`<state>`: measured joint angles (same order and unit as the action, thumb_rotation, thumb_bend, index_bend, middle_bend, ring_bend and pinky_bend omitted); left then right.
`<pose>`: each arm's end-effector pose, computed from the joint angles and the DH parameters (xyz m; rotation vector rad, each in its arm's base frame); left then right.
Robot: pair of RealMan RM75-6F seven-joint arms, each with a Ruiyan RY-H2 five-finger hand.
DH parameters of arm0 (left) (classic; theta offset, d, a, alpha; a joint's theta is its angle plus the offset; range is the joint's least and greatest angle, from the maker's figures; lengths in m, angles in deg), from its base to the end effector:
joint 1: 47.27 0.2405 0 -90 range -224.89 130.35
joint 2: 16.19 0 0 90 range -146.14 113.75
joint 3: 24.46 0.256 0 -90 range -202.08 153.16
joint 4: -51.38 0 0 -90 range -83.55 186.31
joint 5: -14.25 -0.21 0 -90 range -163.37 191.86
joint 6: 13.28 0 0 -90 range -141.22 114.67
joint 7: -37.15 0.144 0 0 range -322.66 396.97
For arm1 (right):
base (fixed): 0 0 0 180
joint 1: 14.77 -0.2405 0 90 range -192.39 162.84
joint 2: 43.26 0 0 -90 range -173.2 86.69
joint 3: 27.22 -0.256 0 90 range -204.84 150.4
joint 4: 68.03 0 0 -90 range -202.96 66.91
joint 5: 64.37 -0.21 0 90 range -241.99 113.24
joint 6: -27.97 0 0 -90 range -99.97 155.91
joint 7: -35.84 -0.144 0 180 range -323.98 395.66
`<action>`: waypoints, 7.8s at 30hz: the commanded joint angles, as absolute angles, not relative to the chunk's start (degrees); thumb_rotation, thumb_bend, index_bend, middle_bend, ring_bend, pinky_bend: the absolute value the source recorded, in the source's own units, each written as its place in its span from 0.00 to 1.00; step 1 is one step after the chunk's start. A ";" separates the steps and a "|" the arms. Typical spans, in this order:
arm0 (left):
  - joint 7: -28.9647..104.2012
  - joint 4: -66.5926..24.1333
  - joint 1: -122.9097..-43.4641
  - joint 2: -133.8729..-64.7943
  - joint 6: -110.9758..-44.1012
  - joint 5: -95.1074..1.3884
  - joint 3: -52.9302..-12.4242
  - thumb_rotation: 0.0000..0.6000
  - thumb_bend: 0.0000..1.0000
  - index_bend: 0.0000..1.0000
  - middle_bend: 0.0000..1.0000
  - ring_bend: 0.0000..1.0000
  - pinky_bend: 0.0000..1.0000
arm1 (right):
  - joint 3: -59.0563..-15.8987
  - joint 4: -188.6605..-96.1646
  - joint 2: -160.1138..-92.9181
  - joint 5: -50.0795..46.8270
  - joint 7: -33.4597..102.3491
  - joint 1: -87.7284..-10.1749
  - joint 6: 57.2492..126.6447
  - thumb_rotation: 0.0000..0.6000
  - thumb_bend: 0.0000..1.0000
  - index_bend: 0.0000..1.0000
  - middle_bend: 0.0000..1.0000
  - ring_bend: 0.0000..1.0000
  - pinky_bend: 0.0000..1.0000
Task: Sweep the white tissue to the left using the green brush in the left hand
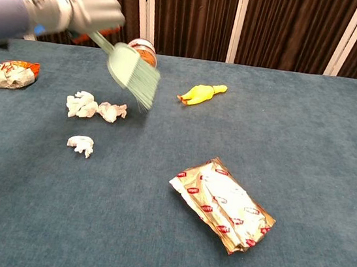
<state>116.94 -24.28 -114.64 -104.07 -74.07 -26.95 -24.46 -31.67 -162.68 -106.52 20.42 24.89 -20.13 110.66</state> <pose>-0.0875 0.4250 0.0080 -1.8433 0.2458 -0.1597 -0.3049 -0.1889 0.1595 1.3015 -1.0827 1.0622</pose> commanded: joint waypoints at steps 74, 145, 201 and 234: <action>111.34 4.75 -108.52 -119.97 -66.51 -30.88 -29.73 1.00 0.79 0.82 1.00 1.00 1.00 | -31.59 -162.38 -106.83 21.03 25.08 -20.05 111.18 1.00 0.34 0.00 0.00 0.00 0.00; 67.43 -16.98 -100.48 -92.04 -80.40 -88.70 -13.41 1.00 0.79 0.82 1.00 1.00 1.00 | -31.89 -162.71 -107.31 21.13 26.09 -19.87 112.09 1.00 0.34 0.00 0.00 0.00 0.00; 60.20 5.75 -96.54 -100.76 -82.04 -85.47 -21.34 1.00 0.79 0.82 1.00 1.00 1.00 | -32.20 -162.84 -107.65 20.80 27.07 -19.63 112.61 1.00 0.34 0.00 0.00 0.00 0.00; 64.83 19.58 -93.32 -103.06 -73.75 -85.74 -16.77 1.00 0.79 0.82 1.00 1.00 1.00 | -32.23 -163.04 -107.72 20.84 27.09 -19.27 113.16 1.00 0.34 0.00 0.00 0.00 0.00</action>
